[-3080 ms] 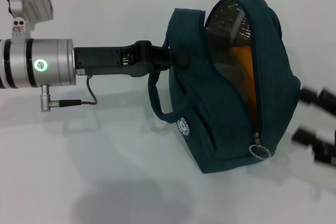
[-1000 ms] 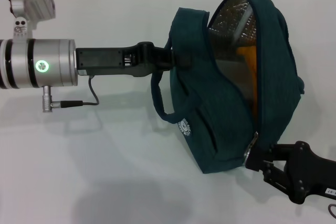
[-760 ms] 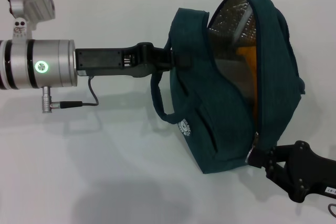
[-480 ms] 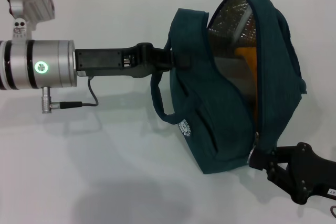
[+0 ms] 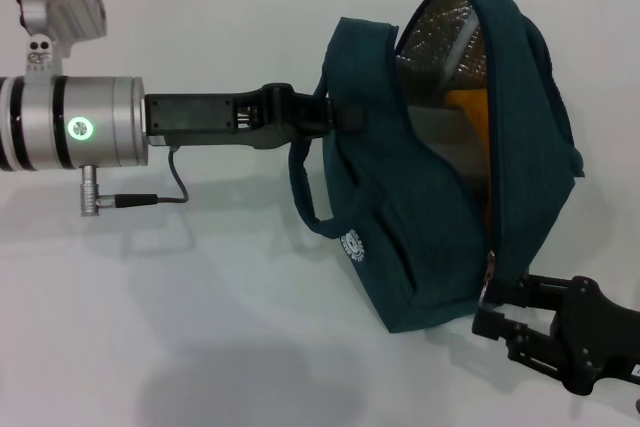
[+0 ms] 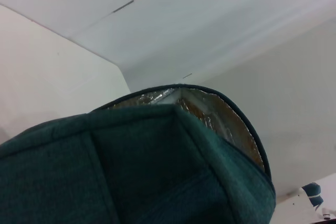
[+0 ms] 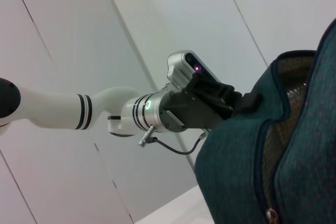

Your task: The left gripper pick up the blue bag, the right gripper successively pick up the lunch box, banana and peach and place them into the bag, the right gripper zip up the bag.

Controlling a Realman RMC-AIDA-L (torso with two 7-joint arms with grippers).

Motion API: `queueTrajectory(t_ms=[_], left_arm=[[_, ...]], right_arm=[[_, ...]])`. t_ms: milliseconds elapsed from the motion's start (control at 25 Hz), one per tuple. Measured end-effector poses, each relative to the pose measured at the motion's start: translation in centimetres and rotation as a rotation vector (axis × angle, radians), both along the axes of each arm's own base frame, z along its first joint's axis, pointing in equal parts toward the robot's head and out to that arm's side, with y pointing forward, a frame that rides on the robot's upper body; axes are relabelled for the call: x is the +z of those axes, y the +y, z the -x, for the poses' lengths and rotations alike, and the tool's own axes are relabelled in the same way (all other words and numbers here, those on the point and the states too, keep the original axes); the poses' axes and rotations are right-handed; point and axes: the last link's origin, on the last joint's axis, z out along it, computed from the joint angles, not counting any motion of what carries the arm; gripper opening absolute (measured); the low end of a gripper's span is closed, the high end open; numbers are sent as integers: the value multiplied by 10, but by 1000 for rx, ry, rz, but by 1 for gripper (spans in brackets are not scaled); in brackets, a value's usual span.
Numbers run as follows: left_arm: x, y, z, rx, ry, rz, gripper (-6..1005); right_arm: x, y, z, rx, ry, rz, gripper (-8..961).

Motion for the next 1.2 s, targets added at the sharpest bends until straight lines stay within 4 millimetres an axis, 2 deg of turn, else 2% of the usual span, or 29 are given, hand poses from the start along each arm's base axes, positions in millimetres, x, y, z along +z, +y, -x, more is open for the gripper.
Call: queueTrajectory(t_ms=[400, 1200], left_arm=[[0, 0, 0, -1, -1, -1, 37], [1, 1, -1, -5, 0, -4, 37]], right_arm=[[-4, 1, 2, 14, -16, 32, 603], [-8, 6, 14, 68, -1, 48, 595]])
